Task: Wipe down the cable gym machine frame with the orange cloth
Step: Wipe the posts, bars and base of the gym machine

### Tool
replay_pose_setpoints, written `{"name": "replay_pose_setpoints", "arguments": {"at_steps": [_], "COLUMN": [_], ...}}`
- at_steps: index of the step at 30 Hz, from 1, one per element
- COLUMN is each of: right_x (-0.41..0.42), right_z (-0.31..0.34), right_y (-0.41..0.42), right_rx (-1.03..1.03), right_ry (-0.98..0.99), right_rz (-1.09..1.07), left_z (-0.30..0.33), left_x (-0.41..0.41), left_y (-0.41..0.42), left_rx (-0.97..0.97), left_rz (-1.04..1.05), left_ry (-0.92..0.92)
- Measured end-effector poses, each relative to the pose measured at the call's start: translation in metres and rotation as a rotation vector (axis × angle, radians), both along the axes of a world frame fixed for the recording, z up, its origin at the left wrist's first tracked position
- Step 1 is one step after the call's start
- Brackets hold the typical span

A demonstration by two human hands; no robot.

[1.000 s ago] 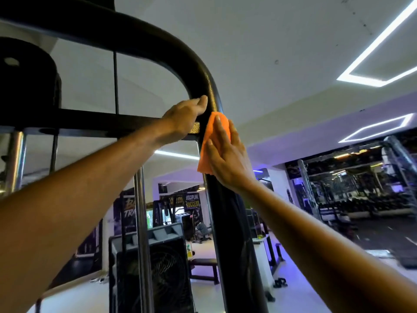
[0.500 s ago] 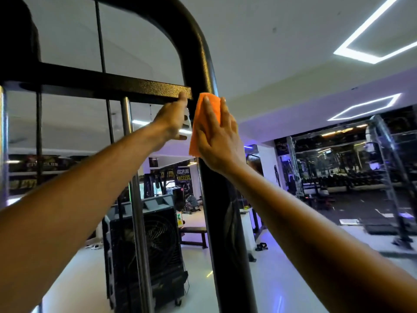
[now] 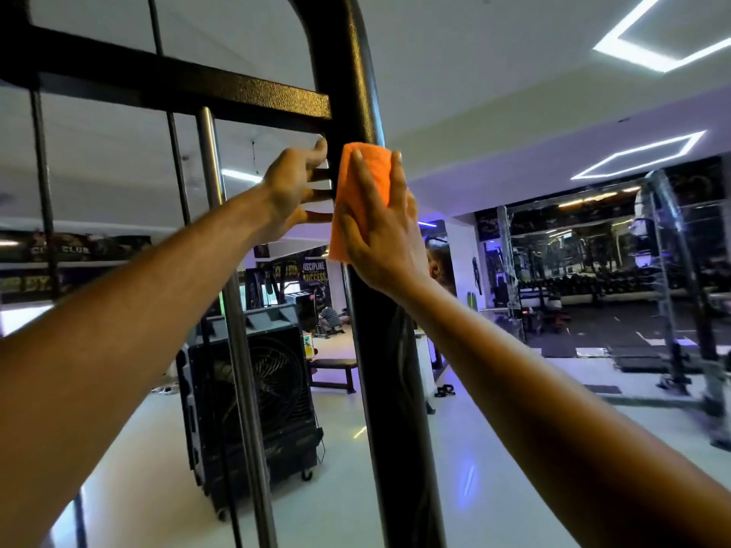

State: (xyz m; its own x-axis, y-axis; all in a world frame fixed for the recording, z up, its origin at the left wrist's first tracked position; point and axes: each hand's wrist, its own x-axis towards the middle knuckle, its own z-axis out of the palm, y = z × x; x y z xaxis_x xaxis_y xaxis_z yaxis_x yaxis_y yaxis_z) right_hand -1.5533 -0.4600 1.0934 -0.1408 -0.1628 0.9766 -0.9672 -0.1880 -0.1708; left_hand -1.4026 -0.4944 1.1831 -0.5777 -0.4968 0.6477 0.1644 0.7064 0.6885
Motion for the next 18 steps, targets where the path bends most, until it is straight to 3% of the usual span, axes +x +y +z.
{"name": "replay_pose_setpoints", "arguments": {"at_steps": [8,15,18], "right_x": [0.01,0.002,0.008], "right_z": [-0.138,-0.058,-0.08], "right_y": [0.015,0.008,0.007], "right_rx": [0.045,0.049,0.025], "right_ry": [-0.037,-0.088,-0.048], "right_rz": [0.046,0.047,0.008], "left_z": [-0.045,-0.063,-0.07], "left_x": [-0.009,-0.01,-0.009], "left_y": [-0.005,-0.008,-0.01], "left_rx": [-0.01,0.023,0.02], "left_rz": [0.023,0.042,0.033], "left_ry": [0.002,0.038,0.029]}}
